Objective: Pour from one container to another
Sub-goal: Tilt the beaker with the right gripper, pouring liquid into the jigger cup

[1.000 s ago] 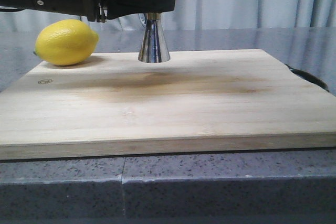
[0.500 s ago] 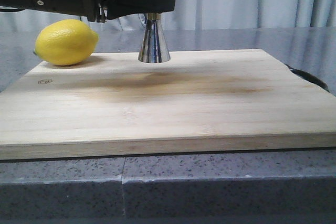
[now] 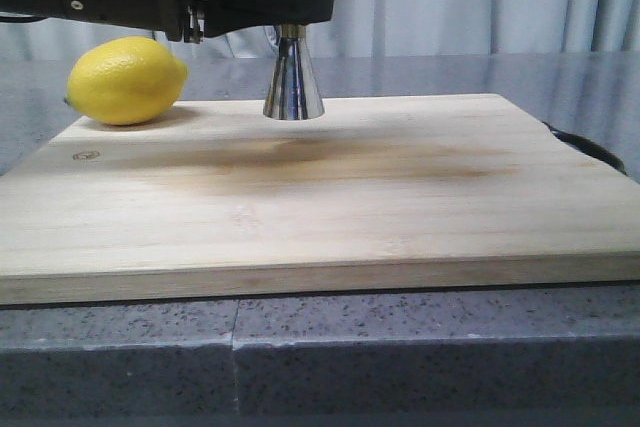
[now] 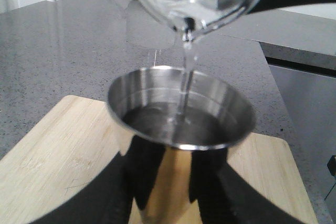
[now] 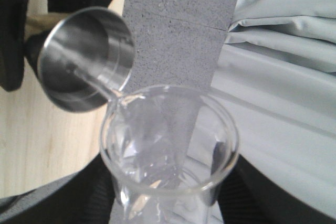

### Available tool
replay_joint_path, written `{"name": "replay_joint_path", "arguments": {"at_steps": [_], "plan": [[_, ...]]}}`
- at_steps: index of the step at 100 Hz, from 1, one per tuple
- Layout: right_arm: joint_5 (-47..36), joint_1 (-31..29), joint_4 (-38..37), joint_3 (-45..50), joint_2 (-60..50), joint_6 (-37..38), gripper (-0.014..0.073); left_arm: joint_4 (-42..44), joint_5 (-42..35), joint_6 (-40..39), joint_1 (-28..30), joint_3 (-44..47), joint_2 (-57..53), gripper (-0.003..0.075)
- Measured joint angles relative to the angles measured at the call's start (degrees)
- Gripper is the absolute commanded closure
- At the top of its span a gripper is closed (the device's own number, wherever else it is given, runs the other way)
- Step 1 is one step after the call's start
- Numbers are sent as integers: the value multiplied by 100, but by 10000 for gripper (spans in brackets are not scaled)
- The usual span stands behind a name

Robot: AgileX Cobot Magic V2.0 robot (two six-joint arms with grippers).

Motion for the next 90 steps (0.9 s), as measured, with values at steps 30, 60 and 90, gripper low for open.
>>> {"name": "replay_joint_path", "arguments": {"at_steps": [30,60,90], "plan": [[-10,0,-44,0,0,-190,304,0,0,0,0,0,0,482],[-100,0,-53,0,0,956,304,0,0,0,0,0,0,482],[-497,-97,113,0,-160,2331,304,9,0,0,0,0,0,482]]}}
